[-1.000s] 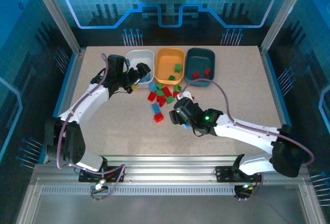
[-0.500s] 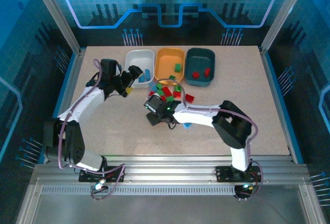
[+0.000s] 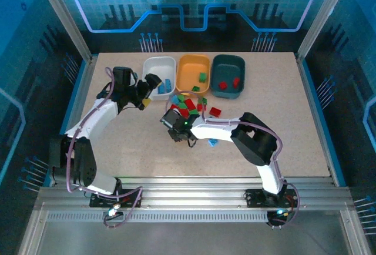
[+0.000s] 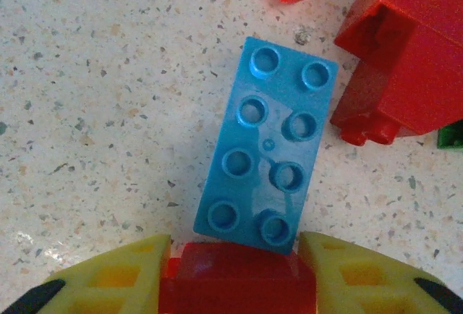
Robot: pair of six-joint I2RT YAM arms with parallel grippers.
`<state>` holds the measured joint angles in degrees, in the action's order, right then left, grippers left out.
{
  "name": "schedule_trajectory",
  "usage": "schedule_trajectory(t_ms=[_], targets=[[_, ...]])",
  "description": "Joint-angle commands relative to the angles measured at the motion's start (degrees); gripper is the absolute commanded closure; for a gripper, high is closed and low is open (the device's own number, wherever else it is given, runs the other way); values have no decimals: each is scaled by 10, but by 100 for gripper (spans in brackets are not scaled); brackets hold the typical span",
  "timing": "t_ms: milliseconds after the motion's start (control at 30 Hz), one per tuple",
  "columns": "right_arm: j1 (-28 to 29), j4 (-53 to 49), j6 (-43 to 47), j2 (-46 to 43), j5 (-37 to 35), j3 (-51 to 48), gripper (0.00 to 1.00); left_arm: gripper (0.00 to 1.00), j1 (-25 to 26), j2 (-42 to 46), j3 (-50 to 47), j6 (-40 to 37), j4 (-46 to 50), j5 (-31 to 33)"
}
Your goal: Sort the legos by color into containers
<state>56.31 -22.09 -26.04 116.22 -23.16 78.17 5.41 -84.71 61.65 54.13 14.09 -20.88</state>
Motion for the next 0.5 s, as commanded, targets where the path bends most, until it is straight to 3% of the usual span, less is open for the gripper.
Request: schedule_trajectory(t_ms=[0,167,267,467], targets=[[6,-16,-8,-51,-11,-21,64,1,-8,9,-1,10,-9,-17],[-5,-19,-3,-141,-33,-59,65,1,-10,7,-2,12,-13,-22],[-49,-20,10,-197,-31,-74,64,1,-9,3,-8,21,-29,-35],[-244,-9,42,-189,4,-38,62,2,9,-21,-5,20,-48,-64]])
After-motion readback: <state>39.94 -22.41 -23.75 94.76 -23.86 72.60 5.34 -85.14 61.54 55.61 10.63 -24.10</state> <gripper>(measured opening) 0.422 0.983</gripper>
